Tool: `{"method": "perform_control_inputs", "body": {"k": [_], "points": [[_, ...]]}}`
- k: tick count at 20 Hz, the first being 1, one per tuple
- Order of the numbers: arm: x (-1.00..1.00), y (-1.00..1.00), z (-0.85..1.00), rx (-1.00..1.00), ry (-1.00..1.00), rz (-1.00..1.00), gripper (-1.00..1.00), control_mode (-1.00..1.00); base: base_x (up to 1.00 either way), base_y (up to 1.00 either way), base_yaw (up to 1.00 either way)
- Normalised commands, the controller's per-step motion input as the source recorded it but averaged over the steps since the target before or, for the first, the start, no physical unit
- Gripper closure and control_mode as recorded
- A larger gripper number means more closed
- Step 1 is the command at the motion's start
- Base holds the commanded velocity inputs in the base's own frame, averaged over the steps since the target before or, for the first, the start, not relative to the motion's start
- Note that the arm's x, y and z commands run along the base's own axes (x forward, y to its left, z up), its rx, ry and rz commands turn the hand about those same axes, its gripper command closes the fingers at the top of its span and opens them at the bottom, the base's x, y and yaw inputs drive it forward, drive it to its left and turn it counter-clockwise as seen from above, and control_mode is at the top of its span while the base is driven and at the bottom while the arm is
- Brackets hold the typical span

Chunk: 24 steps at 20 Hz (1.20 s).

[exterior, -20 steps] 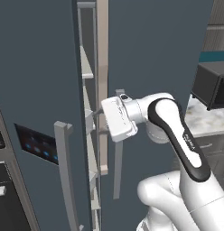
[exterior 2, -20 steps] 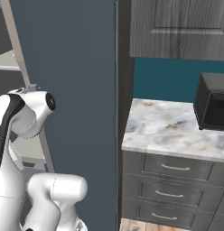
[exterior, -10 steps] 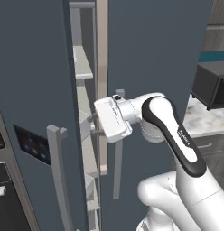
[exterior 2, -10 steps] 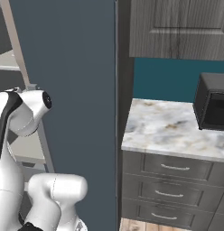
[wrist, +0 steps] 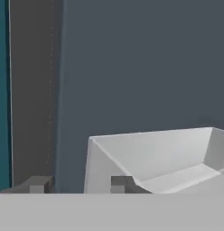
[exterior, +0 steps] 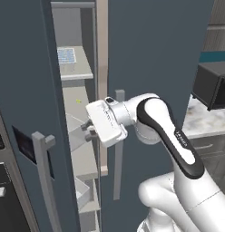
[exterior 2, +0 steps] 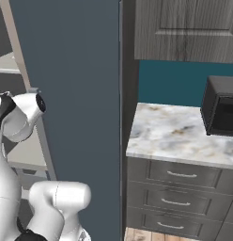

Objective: Open the freezer door, pick up the ice cube tray from the freezer, and place it on the dining counter.

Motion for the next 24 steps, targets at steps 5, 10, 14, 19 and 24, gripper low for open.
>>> {"method": "perform_control_inputs", "body": {"k": [5,10,14,19,24], "points": [[-0.03,0.35,0.00,0.00,0.00,0.03,-1.00,-1.00,0.00,0.00,0.00],[0.00,0.29,0.00,0.00,0.00,0.02,-1.00,-1.00,0.00,0.00,0.00],[0.00,0.35,0.00,0.00,0.00,0.02,-1.00,-1.00,0.00,0.00,0.00],[0.00,0.41,-0.01,0.00,0.00,0.01,-1.00,-1.00,0.00,0.00,0.00],[0.00,0.45,-0.01,0.00,0.00,0.00,-1.00,-1.00,0.00,0.00,0.00]]}}
